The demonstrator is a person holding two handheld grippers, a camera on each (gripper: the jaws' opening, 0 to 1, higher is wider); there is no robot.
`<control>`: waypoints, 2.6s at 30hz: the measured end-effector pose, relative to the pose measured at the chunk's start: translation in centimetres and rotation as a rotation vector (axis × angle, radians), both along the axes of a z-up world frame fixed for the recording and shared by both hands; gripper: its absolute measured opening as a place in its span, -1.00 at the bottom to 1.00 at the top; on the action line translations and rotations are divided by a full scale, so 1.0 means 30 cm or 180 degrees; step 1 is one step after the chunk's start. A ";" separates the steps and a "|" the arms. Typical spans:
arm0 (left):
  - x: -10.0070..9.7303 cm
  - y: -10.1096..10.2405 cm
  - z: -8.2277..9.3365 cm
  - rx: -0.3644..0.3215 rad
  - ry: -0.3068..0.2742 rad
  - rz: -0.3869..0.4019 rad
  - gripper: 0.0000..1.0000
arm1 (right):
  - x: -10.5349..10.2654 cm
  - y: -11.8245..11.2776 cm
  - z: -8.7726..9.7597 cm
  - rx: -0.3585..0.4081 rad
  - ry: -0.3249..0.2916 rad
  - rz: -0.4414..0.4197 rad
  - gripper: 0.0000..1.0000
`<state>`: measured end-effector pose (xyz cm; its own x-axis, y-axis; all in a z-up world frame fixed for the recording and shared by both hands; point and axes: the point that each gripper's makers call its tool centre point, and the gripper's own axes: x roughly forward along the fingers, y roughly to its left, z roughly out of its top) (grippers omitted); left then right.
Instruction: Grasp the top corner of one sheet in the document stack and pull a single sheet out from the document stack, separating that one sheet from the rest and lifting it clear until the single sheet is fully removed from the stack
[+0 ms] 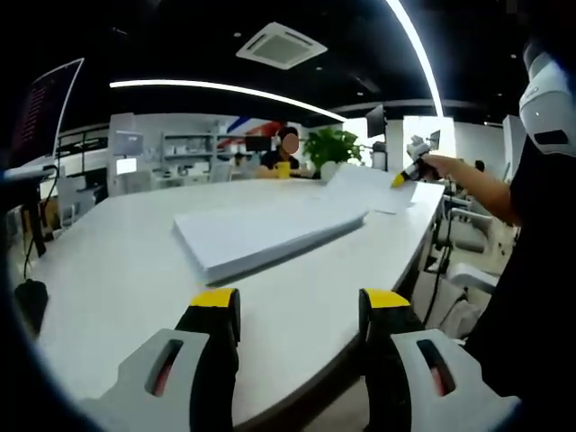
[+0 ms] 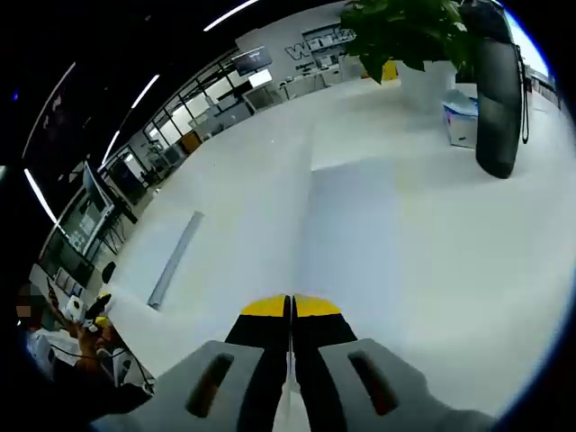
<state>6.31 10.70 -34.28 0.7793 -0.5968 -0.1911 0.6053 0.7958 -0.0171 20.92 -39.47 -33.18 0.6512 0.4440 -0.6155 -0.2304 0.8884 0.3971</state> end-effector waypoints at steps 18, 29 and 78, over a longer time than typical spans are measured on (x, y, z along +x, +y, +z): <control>0.001 0.008 -0.017 -0.0008 0.0028 0.0027 0.06 | 0.036 -0.109 -0.109 -0.0550 0.0165 -0.0212 -0.96; 0.006 0.013 -0.018 0.0001 0.0033 0.0032 0.05 | 0.052 -0.137 -0.119 -0.0730 0.0028 -0.0203 -0.96; -0.010 0.025 -0.015 0.0016 0.0030 0.0074 0.05 | 0.043 -0.155 0.133 -0.1071 -0.2363 -0.1075 0.60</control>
